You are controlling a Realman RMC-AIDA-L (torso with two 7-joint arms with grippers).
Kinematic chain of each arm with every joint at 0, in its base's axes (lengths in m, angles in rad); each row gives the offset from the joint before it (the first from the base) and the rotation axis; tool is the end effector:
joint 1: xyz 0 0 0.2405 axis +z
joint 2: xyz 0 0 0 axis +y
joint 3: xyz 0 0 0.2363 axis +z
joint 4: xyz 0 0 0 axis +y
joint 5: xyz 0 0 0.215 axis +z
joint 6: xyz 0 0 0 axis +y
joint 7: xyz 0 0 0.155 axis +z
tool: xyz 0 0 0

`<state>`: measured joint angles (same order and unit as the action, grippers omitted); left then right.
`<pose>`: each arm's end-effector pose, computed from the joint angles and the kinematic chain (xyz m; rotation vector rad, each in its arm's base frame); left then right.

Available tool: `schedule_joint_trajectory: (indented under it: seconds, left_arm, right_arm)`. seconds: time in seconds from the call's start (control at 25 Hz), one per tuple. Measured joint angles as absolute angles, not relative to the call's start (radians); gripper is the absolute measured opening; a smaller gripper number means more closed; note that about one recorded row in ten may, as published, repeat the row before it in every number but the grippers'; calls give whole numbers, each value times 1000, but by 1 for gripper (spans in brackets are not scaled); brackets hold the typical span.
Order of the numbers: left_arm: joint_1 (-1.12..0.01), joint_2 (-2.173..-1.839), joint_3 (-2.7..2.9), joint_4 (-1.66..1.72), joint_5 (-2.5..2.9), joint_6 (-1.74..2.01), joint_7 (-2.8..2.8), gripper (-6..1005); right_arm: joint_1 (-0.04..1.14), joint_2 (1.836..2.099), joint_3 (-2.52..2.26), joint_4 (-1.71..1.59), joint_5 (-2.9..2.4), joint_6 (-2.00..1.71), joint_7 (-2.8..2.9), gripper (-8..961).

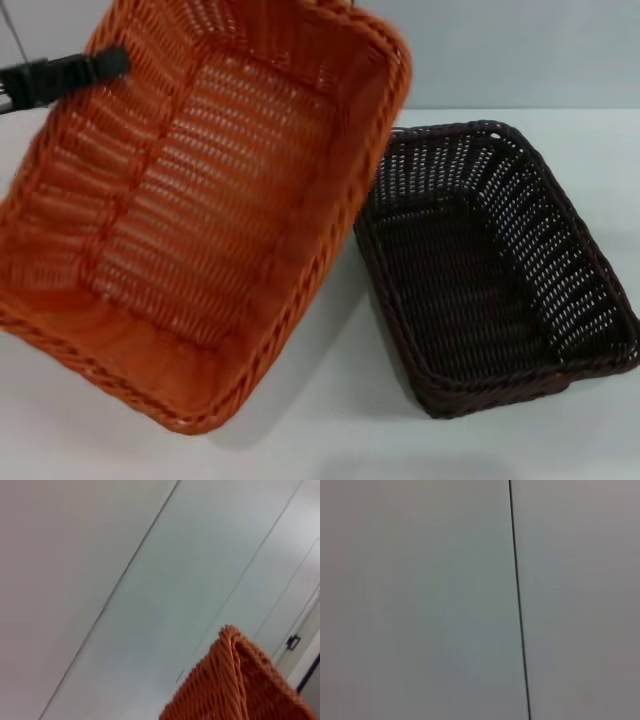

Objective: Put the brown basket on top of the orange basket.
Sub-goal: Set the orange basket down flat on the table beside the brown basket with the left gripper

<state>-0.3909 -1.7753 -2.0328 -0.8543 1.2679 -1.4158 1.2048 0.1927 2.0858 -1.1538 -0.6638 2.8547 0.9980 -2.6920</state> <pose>-0.2213 0.3652 0.1313 -2.4009 -0.9721 -1.0497 0.3240 0.3417 0.1163 -1.3613 0.4349 0.7909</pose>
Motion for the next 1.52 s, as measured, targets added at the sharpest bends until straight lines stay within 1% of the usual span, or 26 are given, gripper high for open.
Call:
schedule_joint_trajectory:
  seconds: [0.04, 0.08, 0.16, 0.24, 0.48, 0.76, 0.84, 1.04, 1.16, 1.2, 1.28, 1.32, 1.44, 1.52]
  left_arm:
    - [-418, -1823, -2172, -916, 1435, -1467, 1182, 178]
    - [-442, -1851, -2268, -960, 1564, -1505, 1176, 178]
    - [-479, -1876, -2395, -1016, 1755, -1551, 1171, 178]
    - [-495, -1882, -2446, -1058, 1861, -1553, 1171, 178]
    - [-511, -1884, -2432, -1136, 1964, -1523, 1170, 178]
    - [-525, -1878, -2426, -1177, 2041, -1478, 1183, 178]
    - [-530, -1868, -2423, -1185, 2065, -1488, 1190, 178]
    - [-551, -1813, -2402, -1183, 2100, -1557, 1206, 178]
    - [-551, -1813, -2402, -1183, 2100, -1557, 1206, 178]
    - [-579, -1779, -2391, -1168, 2102, -1636, 1240, 178]
    - [-608, -1761, -2373, -1149, 2106, -1693, 1268, 178]
    - [-608, -1761, -2373, -1149, 2106, -1693, 1268, 178]
    - [-654, -1752, -2288, -1135, 2132, -1753, 1296, 178]
    - [-654, -1752, -2288, -1135, 2132, -1753, 1296, 179]
  right_arm:
    - [191, 2086, -1157, -666, 2855, 999, -2692, 423]
    - [190, 2086, -1160, -668, 2855, 999, -2692, 423]
    - [190, 2087, -1165, -668, 2855, 999, -2692, 423]
    - [192, 2087, -1168, -667, 2855, 1000, -2692, 423]
    - [197, 2088, -1170, -666, 2855, 1000, -2692, 423]
    - [199, 2088, -1170, -669, 2855, 997, -2692, 423]
    - [198, 2088, -1170, -669, 2855, 997, -2692, 423]
    - [196, 2088, -1171, -668, 2855, 997, -2689, 422]
    - [193, 2089, -1176, -668, 2855, 997, -2688, 422]
    - [191, 2089, -1178, -668, 2855, 997, -2688, 422]
    - [188, 2090, -1182, -668, 2855, 998, -2688, 422]
    - [182, 2091, -1183, -669, 2855, 999, -2688, 422]
    - [164, 2091, -1184, -669, 2855, 1015, -2688, 422]
    - [149, 2091, -1184, -669, 2855, 1030, -2687, 422]
